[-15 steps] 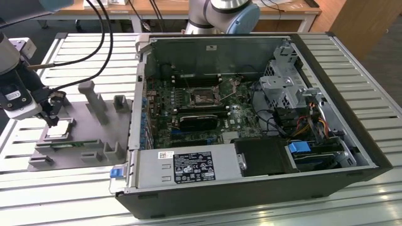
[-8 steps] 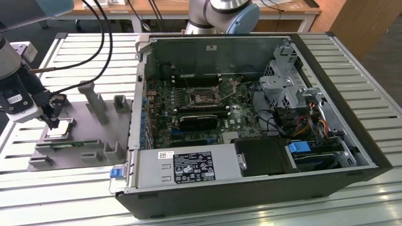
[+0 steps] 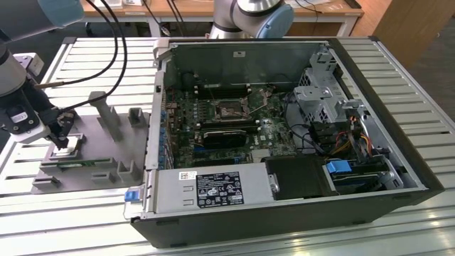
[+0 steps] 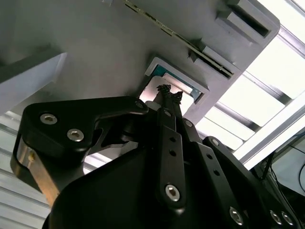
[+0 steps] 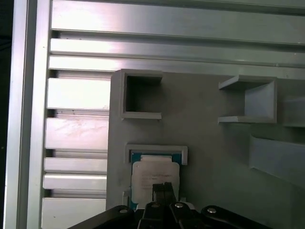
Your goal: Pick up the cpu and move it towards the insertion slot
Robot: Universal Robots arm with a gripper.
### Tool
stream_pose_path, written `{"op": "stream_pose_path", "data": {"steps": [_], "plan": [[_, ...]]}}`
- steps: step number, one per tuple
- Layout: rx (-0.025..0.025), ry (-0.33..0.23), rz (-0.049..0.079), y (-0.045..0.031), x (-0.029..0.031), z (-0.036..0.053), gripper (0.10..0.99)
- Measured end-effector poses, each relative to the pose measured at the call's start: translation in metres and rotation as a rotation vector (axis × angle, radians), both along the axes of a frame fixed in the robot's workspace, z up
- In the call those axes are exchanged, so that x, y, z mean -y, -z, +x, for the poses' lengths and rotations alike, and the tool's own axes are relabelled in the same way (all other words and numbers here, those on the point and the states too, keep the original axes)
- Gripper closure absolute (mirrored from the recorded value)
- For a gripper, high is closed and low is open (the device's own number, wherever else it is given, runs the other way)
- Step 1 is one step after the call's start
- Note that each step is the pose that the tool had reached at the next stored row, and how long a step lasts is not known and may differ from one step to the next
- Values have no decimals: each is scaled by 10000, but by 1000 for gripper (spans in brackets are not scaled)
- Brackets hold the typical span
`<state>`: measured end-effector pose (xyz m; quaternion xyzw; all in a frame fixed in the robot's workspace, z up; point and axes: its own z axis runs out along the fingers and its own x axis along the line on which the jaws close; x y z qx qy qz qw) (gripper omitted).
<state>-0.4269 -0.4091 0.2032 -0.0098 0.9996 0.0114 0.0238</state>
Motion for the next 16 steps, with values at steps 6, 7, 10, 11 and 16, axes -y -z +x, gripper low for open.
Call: {"op": "stream_pose_path", "data": {"steps": [6,7,10,11,16], "plan": [[1,-1,0,23,-31,-12,984],[2,-1,1,26,-37,-15,984],[0,-1,0,27,-38,-16,984],[1,-1,0,28,-38,-16,984],[1,-1,0,29,-38,-16,973]]}}
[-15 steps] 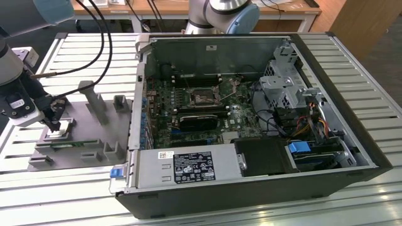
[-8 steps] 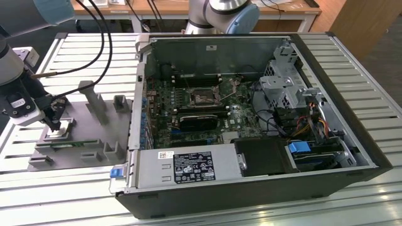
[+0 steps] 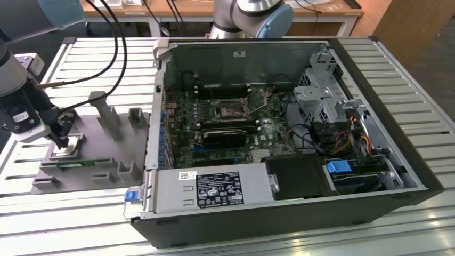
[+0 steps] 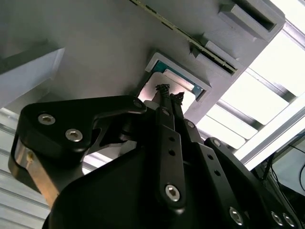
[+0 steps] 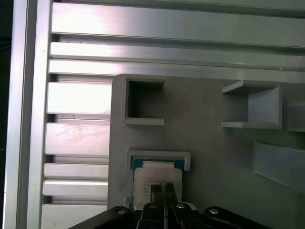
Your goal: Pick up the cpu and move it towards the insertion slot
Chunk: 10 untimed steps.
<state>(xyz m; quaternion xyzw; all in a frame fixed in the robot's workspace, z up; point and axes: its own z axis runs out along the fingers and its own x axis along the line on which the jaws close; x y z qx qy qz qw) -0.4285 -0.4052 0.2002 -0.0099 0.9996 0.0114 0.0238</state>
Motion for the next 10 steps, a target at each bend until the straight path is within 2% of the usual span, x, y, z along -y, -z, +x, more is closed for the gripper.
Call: {"op": "stream_pose_path", "data": {"steps": [2,3,6,7,9,10], "plan": [[0,0,0,1,0,0,855],[0,0,0,1,0,0,855],[0,0,0,2,0,0,678],[0,0,0,2,0,0,678],[0,0,0,3,0,0,561],[0,0,0,3,0,0,561]]}}
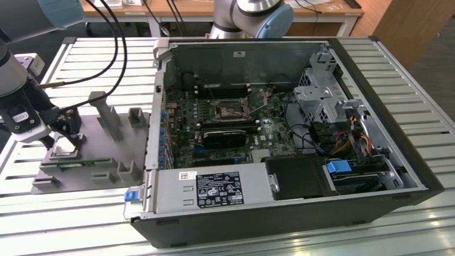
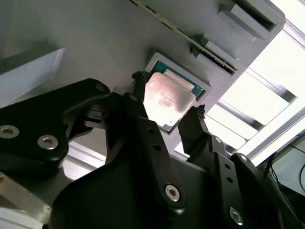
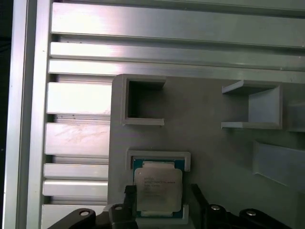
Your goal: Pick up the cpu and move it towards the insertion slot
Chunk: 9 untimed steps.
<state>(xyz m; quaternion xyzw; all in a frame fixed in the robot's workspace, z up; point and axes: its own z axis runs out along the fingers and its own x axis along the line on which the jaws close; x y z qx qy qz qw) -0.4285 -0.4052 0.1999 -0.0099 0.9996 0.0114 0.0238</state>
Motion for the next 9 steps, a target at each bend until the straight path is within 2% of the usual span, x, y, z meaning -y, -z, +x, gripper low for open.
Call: {"op": "stream_pose_path", "data": {"steps": [1,2,3,9], "plan": [[0,0,0,0,0,0,502],[0,0,0,1,0,0,502],[0,0,0,1,0,0,439],[1,0,1,45,0,-2,439]]}}
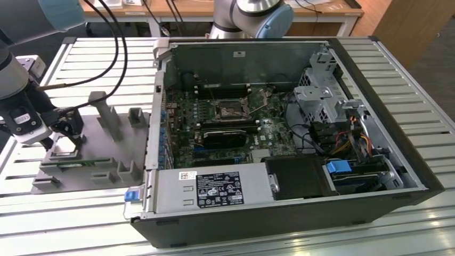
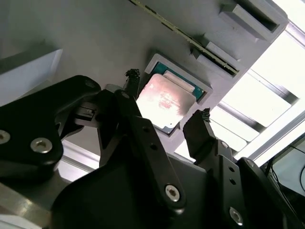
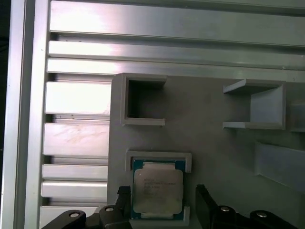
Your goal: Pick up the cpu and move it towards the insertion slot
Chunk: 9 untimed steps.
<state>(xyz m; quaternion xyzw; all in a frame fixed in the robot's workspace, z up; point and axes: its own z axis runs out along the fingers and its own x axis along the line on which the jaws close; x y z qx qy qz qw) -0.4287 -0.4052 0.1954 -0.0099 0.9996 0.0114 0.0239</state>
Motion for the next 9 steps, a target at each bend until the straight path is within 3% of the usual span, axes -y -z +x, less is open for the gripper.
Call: {"op": "stream_pose_path", "data": {"steps": [9], "plan": [[-2,0,10,72,0,-5,439]]}}
